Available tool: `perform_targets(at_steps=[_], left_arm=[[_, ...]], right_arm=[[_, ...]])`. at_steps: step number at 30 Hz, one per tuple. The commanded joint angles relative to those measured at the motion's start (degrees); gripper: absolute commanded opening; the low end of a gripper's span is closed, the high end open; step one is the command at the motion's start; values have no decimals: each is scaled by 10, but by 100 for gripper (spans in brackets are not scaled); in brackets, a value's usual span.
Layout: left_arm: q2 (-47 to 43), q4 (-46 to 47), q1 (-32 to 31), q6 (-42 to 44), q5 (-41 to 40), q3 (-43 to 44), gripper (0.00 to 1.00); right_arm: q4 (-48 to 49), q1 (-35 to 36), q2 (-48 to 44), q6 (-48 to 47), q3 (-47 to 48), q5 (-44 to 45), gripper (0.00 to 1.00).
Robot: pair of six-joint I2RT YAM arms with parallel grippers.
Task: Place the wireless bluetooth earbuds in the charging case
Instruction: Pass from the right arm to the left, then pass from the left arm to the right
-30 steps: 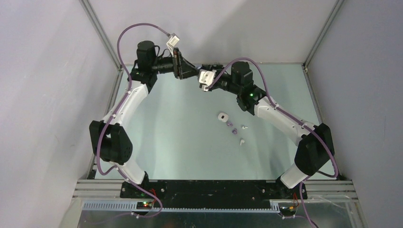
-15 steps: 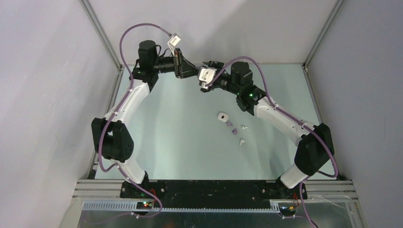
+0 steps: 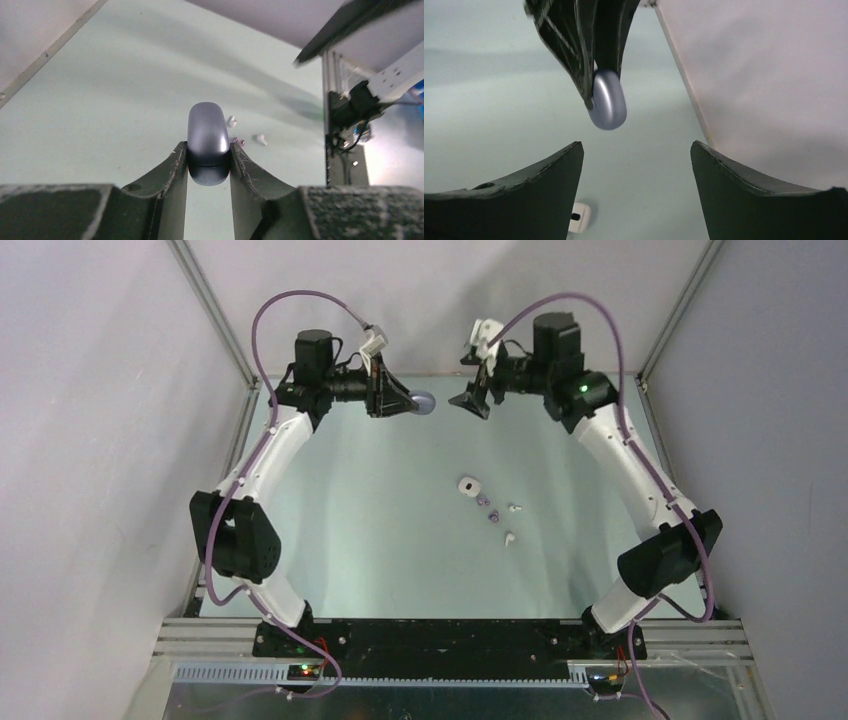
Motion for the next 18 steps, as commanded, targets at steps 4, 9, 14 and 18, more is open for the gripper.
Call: perform_targets(at_steps=[4,9,14,18], left_arm=[[-61,-184,-20,333,-43,30,8],[-84,-251,-39,434,-70,19,8],[-118,-213,-46,446,-84,-21,8],[-120,-219,-48,457,-86,-22,7]], right_arm=[[-259,-14,91,-3,177,-175,77],[-240,10,122,2,187,-172,75],[-250,36,146,-26,193,-165,74],[-239,45,153,-28,186,-153,73]])
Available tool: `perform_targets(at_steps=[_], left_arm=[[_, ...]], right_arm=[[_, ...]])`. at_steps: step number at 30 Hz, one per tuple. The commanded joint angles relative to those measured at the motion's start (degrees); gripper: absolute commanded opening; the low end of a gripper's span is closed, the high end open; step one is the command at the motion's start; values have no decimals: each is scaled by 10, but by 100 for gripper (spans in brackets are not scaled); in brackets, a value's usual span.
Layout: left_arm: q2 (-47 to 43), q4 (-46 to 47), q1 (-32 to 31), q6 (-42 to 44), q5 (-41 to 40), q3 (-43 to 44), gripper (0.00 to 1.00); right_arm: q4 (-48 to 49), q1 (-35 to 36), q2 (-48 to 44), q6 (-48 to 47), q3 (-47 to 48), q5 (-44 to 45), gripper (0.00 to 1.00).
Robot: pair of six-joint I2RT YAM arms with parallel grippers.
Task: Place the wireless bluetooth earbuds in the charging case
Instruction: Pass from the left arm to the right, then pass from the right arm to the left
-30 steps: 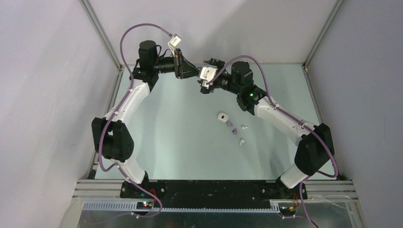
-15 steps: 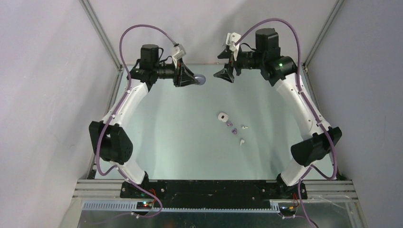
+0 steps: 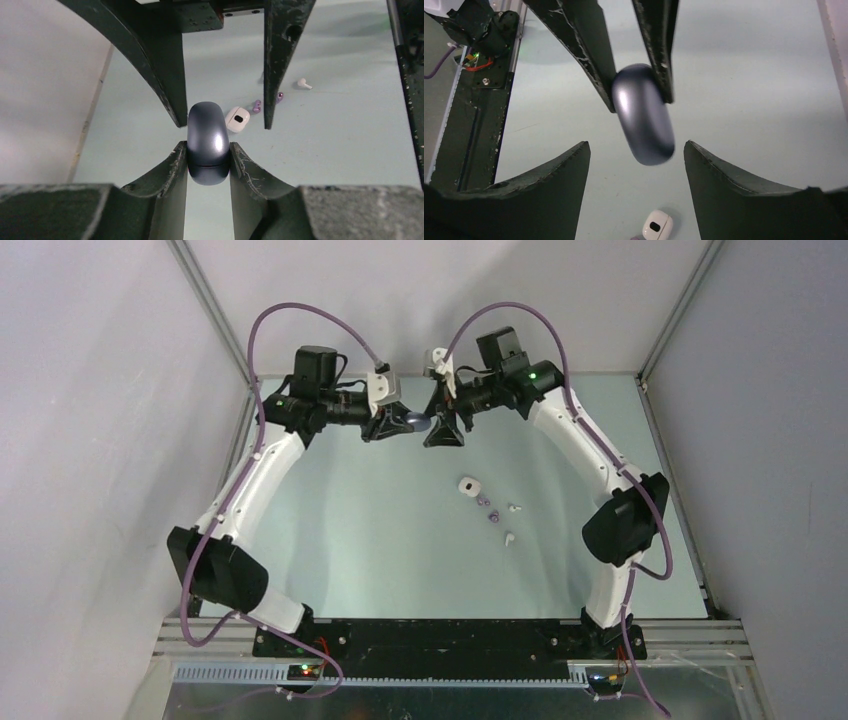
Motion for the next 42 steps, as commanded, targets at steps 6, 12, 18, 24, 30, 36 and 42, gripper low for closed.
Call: perform_targets(at_steps=[6,12,18,24,30,36,42], left_arm=[[-17,2,-3,40,-12,4,7],[-7,-11,-3,46,-11,17,7],[-2,6,-4,4,-19,14,46],[-9,70,13,-106,-6,-24,66],[6,147,18,-205,29,-40,66],[22,196,19,-264,45,-38,62],[28,194,18,-268,56,-33,52]], right_arm=[[34,16,-9,0,1,1,61],[65,16,-19,11,-15,5,46],[79,5,-23,40,-17,1,26],[128,-15,-67,75,-68,-9,23],[193,-23,-107,121,-132,-8,23],[211,-20,-101,143,-134,-6,24],[224,-17,-94,157,-132,0,24]])
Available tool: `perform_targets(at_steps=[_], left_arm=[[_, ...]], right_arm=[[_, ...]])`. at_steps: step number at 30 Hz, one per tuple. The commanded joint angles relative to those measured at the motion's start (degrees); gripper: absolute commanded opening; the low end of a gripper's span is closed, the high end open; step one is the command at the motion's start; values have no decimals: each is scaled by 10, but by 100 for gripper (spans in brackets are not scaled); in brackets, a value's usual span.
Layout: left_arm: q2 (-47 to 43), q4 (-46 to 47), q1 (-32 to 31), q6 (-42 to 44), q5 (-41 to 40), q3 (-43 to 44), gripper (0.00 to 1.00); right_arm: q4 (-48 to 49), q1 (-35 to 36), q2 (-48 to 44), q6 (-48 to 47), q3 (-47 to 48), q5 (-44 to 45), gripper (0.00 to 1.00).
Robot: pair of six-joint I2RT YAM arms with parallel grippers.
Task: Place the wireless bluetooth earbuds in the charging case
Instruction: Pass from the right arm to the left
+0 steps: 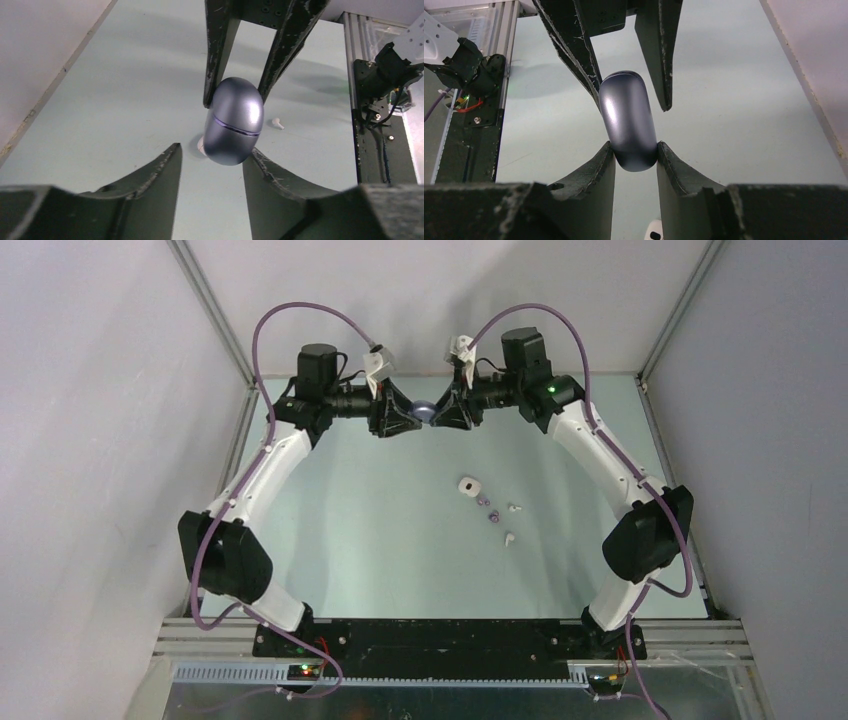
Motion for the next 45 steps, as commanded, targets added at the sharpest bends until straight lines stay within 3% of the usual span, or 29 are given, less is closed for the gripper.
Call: perform_targets(at_steps=[1,5,13,27,28,30,32,39,45], left_arm=[[2,24,2,-22,24,14,50],[3,24,2,-19,24,16,44],[5,13,2,-6,25,25,51],[9,11,2,-6,31,28,40],[9,12,2,-7,31,27,40],[7,14,2,-7,29,25,51],[4,21,2,-9,30,20,53],[-3,33,1,-15,29,9,48],[1,35,1,-20,32,10,39]], right_arm=[[35,6,-11,23,3,-3,24],[38,6,-5,29,3,0,24],[50,0,7,53,7,0,25],[49,0,9,54,-1,5,25],[48,1,10,53,-1,7,25],[48,3,10,54,-2,10,26],[47,3,10,53,-4,10,26],[46,7,3,52,-12,16,26],[45,9,1,50,-15,21,26]])
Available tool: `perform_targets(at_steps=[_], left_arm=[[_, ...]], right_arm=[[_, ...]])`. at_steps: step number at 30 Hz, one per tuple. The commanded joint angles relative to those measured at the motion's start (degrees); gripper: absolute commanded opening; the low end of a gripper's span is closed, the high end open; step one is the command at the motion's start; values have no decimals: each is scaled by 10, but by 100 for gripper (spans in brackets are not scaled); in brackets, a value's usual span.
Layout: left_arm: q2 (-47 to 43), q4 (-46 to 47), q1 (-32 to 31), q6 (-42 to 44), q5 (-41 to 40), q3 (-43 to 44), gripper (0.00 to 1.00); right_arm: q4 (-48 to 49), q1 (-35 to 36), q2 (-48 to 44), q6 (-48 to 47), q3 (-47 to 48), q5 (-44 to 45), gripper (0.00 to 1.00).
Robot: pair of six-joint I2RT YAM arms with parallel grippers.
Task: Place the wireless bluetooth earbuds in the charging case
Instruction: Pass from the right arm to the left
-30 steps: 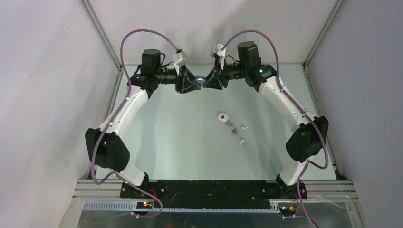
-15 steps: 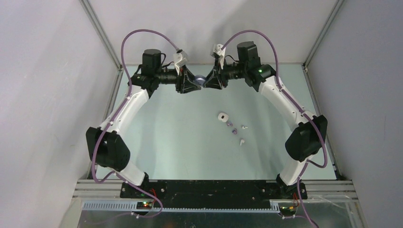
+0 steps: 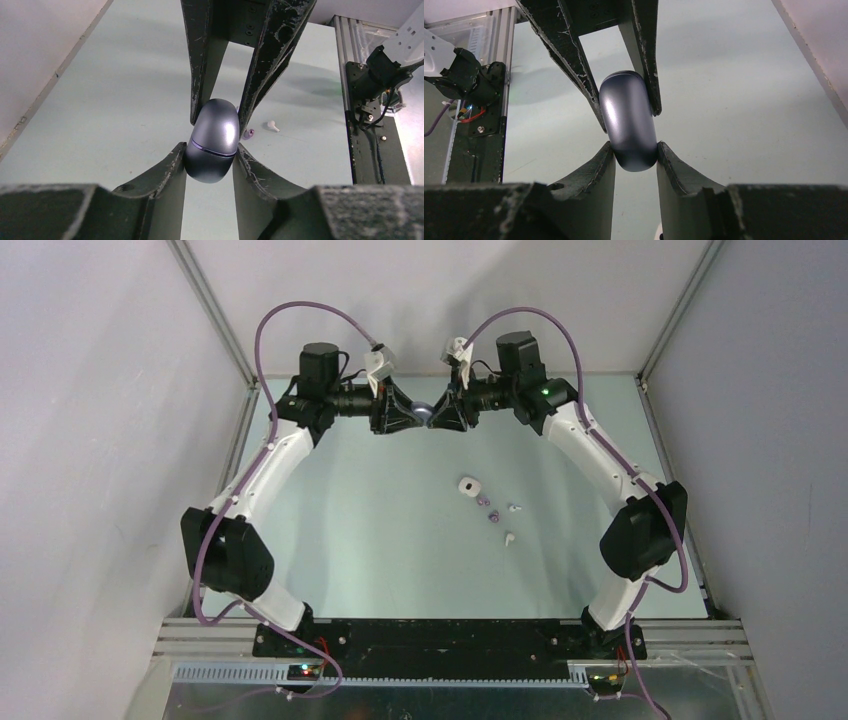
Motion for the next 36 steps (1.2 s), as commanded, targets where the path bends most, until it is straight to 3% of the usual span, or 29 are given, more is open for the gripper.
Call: perform_targets(at_steps=[1,7,13,18,36], left_arm=[[-8,19,2,-9,11,6,37],[8,18,1,-10,17,11,44],[10,40,0,-8,23,7,35],[7,42,0,0,22,2,48],[14,-13,0,61,10,18,49]], right_arm=[[13,4,-11,1,1,2,27],[0,4,-15,-5,13,10,27],[-16,3,-14,-16,15,20,27],[-11,4,-12,-8,19,21,27],[-3,-4,-8,1,25,6,27]])
